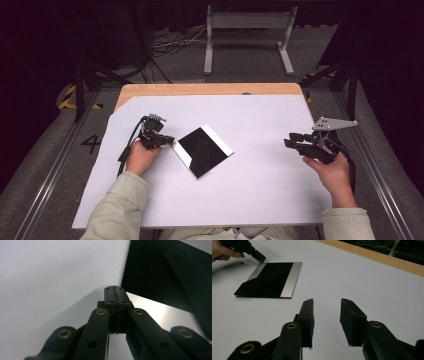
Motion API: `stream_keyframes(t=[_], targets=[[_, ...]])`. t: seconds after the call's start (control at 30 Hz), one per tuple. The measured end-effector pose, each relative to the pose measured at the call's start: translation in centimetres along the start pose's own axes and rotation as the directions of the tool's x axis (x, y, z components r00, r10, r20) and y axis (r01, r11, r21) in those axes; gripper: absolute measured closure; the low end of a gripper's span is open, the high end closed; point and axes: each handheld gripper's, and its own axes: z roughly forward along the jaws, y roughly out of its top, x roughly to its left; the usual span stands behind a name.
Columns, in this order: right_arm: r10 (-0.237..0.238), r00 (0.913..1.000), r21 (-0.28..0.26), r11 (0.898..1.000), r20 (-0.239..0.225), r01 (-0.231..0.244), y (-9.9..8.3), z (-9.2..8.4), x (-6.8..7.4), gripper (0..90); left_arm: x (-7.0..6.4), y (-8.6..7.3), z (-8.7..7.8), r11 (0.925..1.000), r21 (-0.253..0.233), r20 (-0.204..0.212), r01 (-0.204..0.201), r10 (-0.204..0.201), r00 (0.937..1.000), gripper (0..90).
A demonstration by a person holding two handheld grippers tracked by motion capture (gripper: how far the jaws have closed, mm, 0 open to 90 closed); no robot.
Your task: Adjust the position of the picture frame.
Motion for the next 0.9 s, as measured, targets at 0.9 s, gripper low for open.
stream_keyframes(t=[0.9], targets=[[-0.001,0.9999,-0.011,1.0,-0.014,0.001,0.3,0.1,0.0,63.0,-2.0,-0.4,0.1,0.9948,0.077,0.091,-0.067,0.06,0.9941,90.0]])
